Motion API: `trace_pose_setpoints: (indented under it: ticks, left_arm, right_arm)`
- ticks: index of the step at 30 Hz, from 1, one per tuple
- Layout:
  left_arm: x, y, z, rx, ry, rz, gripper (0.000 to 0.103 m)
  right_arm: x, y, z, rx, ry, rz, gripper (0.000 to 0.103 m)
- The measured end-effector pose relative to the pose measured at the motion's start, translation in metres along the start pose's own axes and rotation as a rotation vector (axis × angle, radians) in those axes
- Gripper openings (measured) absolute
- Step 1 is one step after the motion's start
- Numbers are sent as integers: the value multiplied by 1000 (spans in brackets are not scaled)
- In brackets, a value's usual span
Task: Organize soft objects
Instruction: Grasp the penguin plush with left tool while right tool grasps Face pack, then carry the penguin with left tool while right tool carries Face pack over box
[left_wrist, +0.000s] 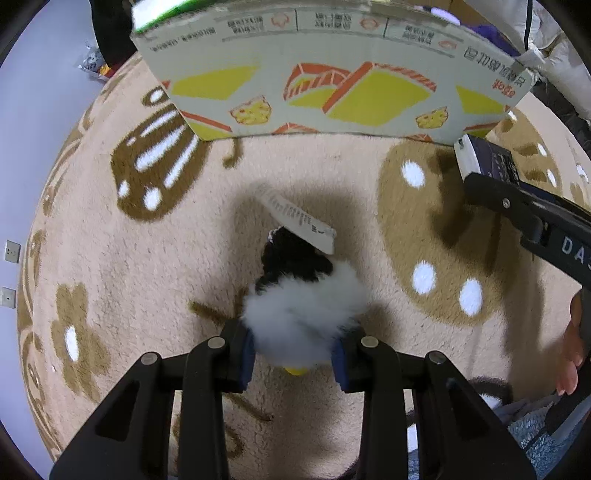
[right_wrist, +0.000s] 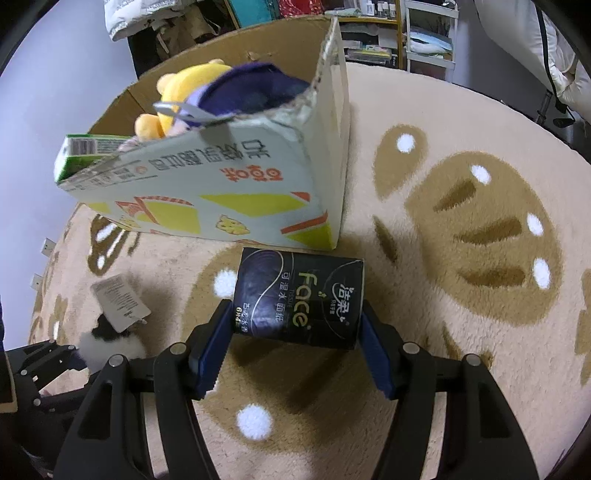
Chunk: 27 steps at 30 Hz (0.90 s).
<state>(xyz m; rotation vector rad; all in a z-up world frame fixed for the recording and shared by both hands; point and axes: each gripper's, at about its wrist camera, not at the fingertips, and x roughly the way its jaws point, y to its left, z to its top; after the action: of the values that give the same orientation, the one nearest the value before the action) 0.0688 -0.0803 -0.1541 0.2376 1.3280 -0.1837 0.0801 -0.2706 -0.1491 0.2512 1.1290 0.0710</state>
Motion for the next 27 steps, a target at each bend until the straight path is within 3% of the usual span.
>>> trace_pose_setpoints:
  ticks: [7,15,22,27]
  left_arm:
    - [-26,8,3,-29,-117,7,32]
    - [-70,19,4,-49,-309,37,32]
    - [-109,30,3,-67,-494,66,32]
    - [-126,35,7,-81,-545,60,32]
  right_arm:
    - [-24,4,-4,-28,-46,27,69]
    - [-58,20,-6,-89,-136,38,69]
    - [-91,33,-8,-124,-268,43,69]
    - [-114,38,-5,-142,-360,55,69]
